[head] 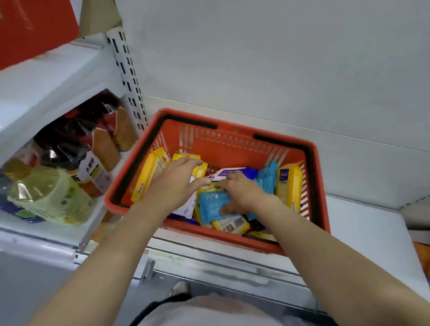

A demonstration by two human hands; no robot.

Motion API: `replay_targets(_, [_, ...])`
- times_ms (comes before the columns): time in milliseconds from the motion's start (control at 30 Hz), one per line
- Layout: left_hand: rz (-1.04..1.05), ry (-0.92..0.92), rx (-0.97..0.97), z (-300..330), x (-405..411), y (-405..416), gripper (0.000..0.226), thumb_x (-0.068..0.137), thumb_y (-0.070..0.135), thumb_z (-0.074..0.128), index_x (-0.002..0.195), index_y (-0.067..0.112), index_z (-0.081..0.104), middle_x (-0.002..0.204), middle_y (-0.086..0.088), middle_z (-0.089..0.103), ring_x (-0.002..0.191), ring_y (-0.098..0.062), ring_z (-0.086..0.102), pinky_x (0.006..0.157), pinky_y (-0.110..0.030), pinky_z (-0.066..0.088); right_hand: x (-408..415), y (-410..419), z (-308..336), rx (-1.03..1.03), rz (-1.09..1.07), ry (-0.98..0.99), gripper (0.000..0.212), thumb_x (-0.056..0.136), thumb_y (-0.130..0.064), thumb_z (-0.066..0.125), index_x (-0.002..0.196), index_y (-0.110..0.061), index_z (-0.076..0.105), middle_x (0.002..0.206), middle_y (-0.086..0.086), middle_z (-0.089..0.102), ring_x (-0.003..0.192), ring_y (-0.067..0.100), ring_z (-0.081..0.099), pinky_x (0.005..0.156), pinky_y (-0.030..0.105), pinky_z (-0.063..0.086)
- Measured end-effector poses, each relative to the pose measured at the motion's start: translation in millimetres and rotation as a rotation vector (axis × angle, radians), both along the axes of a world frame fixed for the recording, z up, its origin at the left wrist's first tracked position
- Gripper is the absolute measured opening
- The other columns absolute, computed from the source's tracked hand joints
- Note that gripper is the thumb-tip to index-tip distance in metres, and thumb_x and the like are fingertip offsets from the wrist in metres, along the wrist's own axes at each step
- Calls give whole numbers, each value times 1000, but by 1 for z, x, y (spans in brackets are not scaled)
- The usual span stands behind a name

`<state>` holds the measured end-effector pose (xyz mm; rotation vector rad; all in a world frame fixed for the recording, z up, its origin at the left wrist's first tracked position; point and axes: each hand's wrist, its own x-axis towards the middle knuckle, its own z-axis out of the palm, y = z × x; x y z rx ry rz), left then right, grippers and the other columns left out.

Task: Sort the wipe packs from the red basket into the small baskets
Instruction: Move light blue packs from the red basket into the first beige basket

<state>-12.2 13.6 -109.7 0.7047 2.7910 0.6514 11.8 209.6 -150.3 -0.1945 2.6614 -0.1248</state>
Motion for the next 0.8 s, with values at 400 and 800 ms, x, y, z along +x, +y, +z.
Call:
replay_targets(400, [-142, -225, 397, 3, -54, 50, 34, 86, 34, 71, 119, 31, 61, 116, 9, 67, 100, -14, 64, 85, -32, 52, 17, 22, 37, -1015, -811, 135, 42, 70, -26, 89, 103, -13, 65, 96, 5, 75, 87, 22, 73, 81, 41, 60])
replay_targets(800, [-311, -668, 826, 2, -66, 86, 26, 87, 1, 68, 83, 26, 69, 98, 4, 74, 95, -14, 70, 83, -28, 56, 41, 54, 43, -1602, -1045, -176, 50, 82, -28, 77, 121, -1, 60, 111, 16, 66, 98, 28, 64, 88, 42, 55])
